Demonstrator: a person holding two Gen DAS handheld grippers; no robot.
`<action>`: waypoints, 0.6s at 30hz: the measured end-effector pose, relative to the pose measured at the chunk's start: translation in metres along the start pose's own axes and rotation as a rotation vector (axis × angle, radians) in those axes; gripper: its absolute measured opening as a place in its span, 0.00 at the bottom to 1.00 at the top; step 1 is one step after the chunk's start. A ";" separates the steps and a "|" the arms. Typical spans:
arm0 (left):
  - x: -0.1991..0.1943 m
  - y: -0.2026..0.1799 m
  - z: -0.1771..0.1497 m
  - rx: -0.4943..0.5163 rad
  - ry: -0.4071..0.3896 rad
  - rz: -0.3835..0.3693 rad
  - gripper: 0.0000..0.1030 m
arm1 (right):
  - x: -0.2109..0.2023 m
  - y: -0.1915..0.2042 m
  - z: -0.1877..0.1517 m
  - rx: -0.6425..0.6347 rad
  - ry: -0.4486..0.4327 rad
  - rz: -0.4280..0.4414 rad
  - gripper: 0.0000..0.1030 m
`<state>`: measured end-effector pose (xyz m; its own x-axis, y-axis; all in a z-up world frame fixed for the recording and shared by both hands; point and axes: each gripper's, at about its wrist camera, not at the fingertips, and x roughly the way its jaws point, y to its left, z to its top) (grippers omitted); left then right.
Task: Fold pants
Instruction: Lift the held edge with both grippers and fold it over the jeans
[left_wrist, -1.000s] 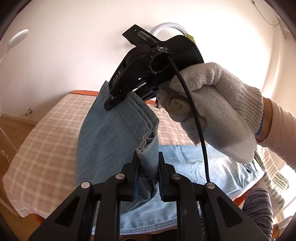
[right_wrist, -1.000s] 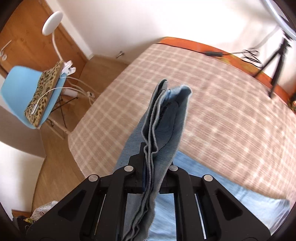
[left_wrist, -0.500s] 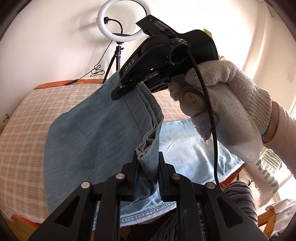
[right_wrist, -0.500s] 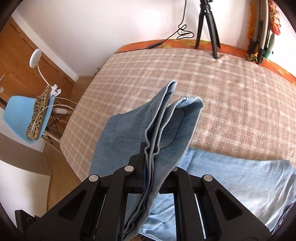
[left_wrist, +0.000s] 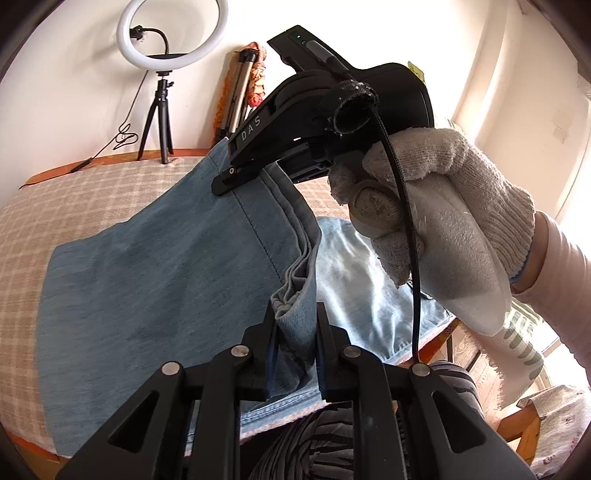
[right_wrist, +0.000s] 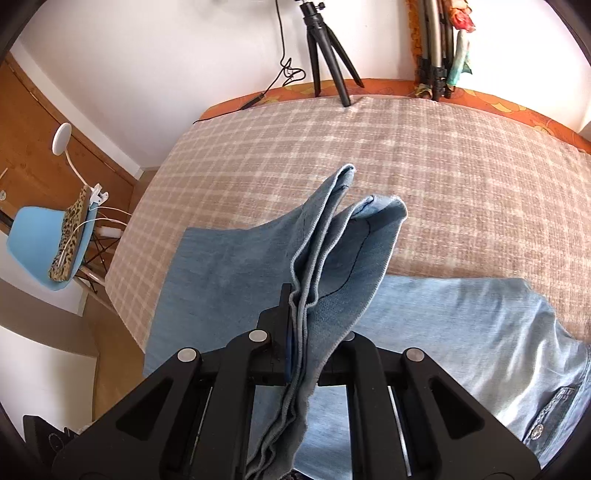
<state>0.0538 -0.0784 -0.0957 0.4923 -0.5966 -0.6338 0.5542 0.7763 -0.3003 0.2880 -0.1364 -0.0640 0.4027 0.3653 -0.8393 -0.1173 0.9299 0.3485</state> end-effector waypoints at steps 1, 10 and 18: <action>0.003 -0.005 0.001 0.005 0.004 -0.008 0.14 | -0.003 -0.006 -0.002 0.005 -0.004 -0.004 0.08; 0.036 -0.051 0.012 0.062 0.052 -0.075 0.14 | -0.039 -0.068 -0.022 0.044 -0.035 -0.043 0.08; 0.061 -0.093 0.017 0.130 0.090 -0.129 0.14 | -0.072 -0.119 -0.039 0.081 -0.062 -0.092 0.08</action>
<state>0.0436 -0.1903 -0.0942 0.3526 -0.6644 -0.6590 0.6935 0.6583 -0.2926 0.2372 -0.2721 -0.0618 0.4637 0.2734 -0.8428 -0.0047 0.9520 0.3062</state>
